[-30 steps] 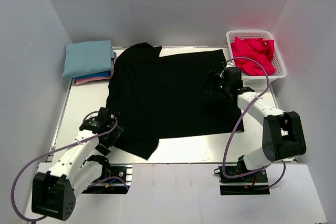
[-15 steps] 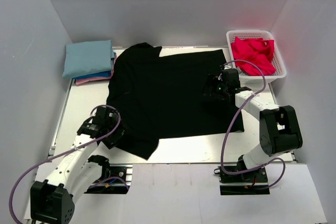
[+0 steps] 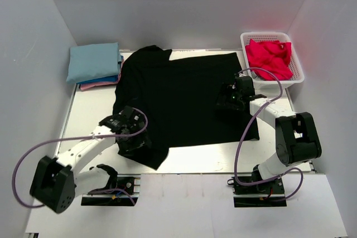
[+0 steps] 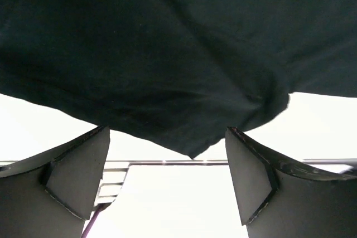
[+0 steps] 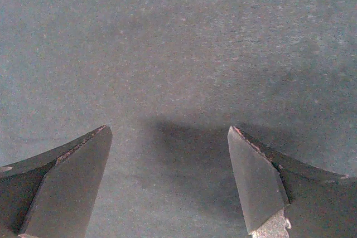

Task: Fold and stack the t-shirts
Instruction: Grap the side of the flattened tshirt closest away from the robot with both arms

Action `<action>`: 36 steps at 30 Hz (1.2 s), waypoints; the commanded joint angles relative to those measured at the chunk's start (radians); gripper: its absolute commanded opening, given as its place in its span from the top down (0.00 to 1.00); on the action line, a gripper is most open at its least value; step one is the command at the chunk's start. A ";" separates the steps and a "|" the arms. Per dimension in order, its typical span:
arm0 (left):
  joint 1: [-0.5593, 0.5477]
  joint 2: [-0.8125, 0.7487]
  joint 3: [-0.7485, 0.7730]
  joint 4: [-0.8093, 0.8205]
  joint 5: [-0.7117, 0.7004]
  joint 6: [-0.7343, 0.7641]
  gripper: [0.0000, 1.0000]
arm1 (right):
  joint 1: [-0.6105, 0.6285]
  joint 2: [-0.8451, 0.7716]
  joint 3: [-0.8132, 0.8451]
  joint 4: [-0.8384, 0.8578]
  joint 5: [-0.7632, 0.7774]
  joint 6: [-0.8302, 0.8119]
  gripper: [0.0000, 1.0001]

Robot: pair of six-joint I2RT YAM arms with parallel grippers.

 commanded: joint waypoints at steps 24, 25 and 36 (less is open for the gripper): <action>-0.313 0.318 0.009 -0.011 -0.268 -0.148 0.19 | -0.098 -0.385 -0.186 -0.157 0.262 0.174 0.10; -0.313 0.327 0.000 0.004 -0.278 -0.148 0.20 | -0.099 -0.388 -0.191 -0.182 0.264 0.174 0.10; -0.313 0.381 0.020 -0.022 -0.220 -0.142 1.00 | -0.138 -0.462 -0.291 -0.268 0.253 0.195 0.10</action>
